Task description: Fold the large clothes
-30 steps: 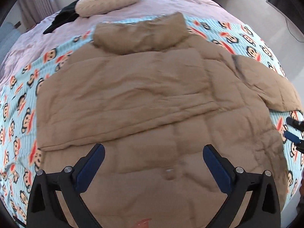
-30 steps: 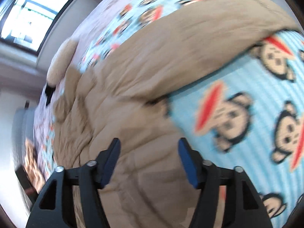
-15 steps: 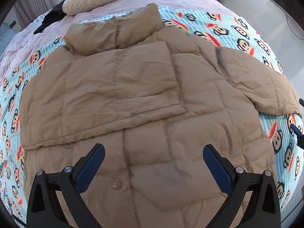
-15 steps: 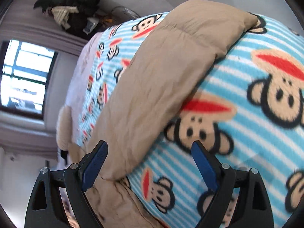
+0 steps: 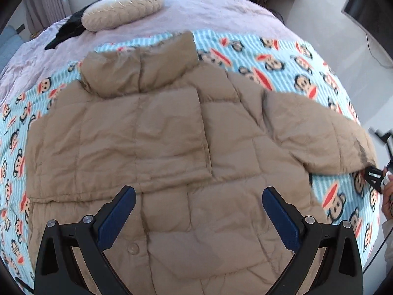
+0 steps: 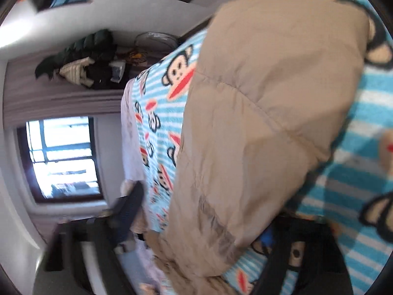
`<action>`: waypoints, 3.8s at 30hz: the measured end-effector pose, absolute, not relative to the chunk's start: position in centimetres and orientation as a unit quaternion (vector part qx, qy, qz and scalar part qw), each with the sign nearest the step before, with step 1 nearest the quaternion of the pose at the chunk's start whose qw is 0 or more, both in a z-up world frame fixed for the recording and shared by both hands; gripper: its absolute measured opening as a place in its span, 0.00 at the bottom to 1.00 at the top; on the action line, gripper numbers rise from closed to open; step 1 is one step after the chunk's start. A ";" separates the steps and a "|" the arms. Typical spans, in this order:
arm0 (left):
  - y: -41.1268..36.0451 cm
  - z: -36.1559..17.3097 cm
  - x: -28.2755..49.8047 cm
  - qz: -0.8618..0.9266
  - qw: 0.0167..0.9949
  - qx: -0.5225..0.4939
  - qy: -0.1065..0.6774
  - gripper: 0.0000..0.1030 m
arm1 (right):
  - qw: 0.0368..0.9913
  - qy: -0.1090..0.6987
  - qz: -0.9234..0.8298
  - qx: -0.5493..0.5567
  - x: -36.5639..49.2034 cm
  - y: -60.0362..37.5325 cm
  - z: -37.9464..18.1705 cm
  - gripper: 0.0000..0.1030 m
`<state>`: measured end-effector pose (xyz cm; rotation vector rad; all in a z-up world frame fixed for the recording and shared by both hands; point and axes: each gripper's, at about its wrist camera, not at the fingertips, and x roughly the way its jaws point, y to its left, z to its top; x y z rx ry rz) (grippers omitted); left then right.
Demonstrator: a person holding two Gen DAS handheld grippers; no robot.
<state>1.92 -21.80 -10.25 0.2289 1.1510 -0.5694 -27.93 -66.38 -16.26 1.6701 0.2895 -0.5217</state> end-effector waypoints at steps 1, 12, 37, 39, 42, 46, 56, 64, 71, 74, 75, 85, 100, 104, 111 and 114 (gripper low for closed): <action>-21.7 -10.0 2.2 -0.263 0.799 0.105 0.531 1.00 | 0.617 0.116 -0.219 0.747 -27.9 -66.6 -16.9 0.35; -15.8 -9.7 6.8 -0.205 0.820 0.082 0.528 1.00 | 0.729 0.163 -0.127 0.652 -18.2 -63.3 -9.1 0.07; -5.6 -13.2 11.1 -0.151 0.830 0.034 0.535 1.00 | 0.824 0.510 -0.002 0.248 5.8 -33.3 -15.4 0.07; -6.2 -13.7 11.2 -0.157 0.827 0.030 0.539 1.00 | 0.815 0.517 -0.004 0.262 5.7 -33.8 -15.8 0.13; -7.1 -13.8 11.4 -0.167 0.825 0.025 0.539 1.00 | 0.807 0.511 0.007 0.297 4.2 -34.7 -14.4 0.61; -7.3 -14.0 12.6 -0.183 0.823 0.011 0.538 1.00 | 0.811 0.463 -0.015 0.357 1.1 -37.2 -12.3 0.78; -4.2 -13.3 14.2 -0.210 0.823 -0.034 0.527 1.00 | 0.819 0.388 -0.045 0.420 2.4 -41.1 -10.4 0.08; -0.6 -12.9 15.5 -0.213 0.809 -0.131 0.532 1.00 | 0.829 0.492 0.082 0.253 6.8 -28.9 -9.8 0.24; -1.7 -13.0 15.5 -0.253 0.791 -0.147 0.537 1.00 | 0.792 0.543 0.061 0.271 2.3 -30.4 -11.8 0.58; -3.0 -14.3 15.7 -0.251 0.786 -0.130 0.550 1.00 | 0.770 0.542 0.012 0.335 -1.0 -35.0 -12.5 0.58; -3.5 -14.9 15.9 -0.251 0.781 -0.125 0.558 1.00 | 0.763 0.540 0.000 0.355 -2.2 -36.1 -12.8 0.58; -7.1 -16.6 14.8 -0.296 0.755 -0.093 0.578 0.12 | 0.707 0.425 -0.142 0.547 -10.1 -47.6 -16.4 0.04; -4.8 -15.8 12.5 -0.252 0.783 -0.026 0.567 0.21 | 0.727 0.466 -0.140 0.484 -8.4 -47.8 -17.2 0.05; -2.8 -14.4 12.9 -0.241 0.795 -0.019 0.556 0.21 | 0.723 0.472 -0.133 0.488 -8.8 -47.7 -16.5 0.09; -3.7 -12.2 14.0 -0.251 0.810 -0.020 0.530 0.21 | 0.761 0.474 -0.111 0.428 -10.0 -45.0 -12.5 0.23; -5.4 -12.0 14.2 -0.266 0.808 -0.016 0.525 0.21 | 0.797 0.453 -0.121 0.380 -9.4 -45.0 -10.1 0.23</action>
